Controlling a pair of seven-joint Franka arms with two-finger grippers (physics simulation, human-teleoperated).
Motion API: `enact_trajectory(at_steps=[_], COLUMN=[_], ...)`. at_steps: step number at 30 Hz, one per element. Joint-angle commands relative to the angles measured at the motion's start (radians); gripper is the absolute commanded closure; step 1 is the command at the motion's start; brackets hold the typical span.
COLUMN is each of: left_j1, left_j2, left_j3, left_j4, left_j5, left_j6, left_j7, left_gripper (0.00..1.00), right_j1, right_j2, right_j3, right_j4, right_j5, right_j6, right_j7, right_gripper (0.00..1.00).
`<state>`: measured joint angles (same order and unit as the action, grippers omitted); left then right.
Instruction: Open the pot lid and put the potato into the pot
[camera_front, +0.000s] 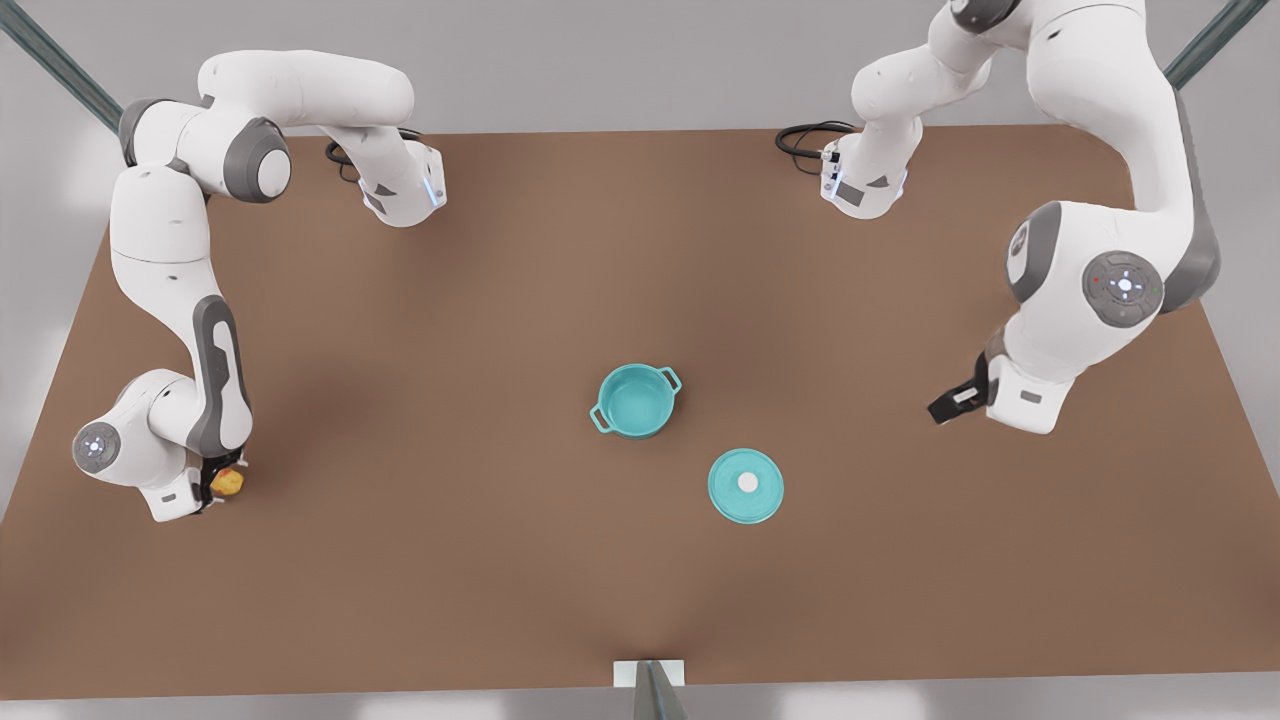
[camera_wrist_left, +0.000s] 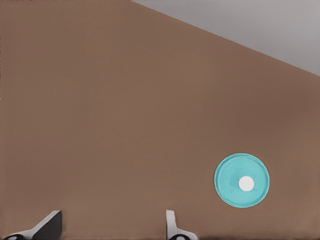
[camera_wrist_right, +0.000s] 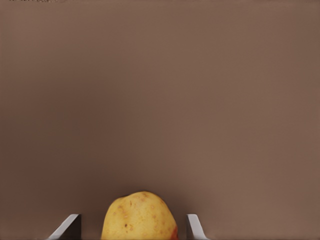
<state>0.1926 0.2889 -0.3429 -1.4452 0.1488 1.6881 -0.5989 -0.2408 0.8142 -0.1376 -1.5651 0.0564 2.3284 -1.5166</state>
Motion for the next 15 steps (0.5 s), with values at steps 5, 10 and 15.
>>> enact_trajectory(at_steps=[5,10,15], left_j1=[-0.255,-0.240,-0.237], left_j2=[-0.263,-0.043,-0.037], left_j3=[0.264,0.222,0.217], left_j4=[-0.319,0.002,-0.007], left_j5=[-0.259,-0.215,-0.212], left_j6=[-0.137,-0.128,-0.130], left_j7=[0.501,0.496,0.492], left_gripper=[0.00,0.00,0.00], right_j1=[0.000,0.000,0.002], right_j2=[-0.004,-0.004,-0.013], right_j3=[0.001,0.001,0.001], right_j4=[0.000,0.000,0.002], right_j5=[0.002,0.000,0.000], right_j6=[-0.004,-0.004,-0.018], right_j7=[-0.071,-0.073,-0.077], right_gripper=[0.31,0.48,0.51])
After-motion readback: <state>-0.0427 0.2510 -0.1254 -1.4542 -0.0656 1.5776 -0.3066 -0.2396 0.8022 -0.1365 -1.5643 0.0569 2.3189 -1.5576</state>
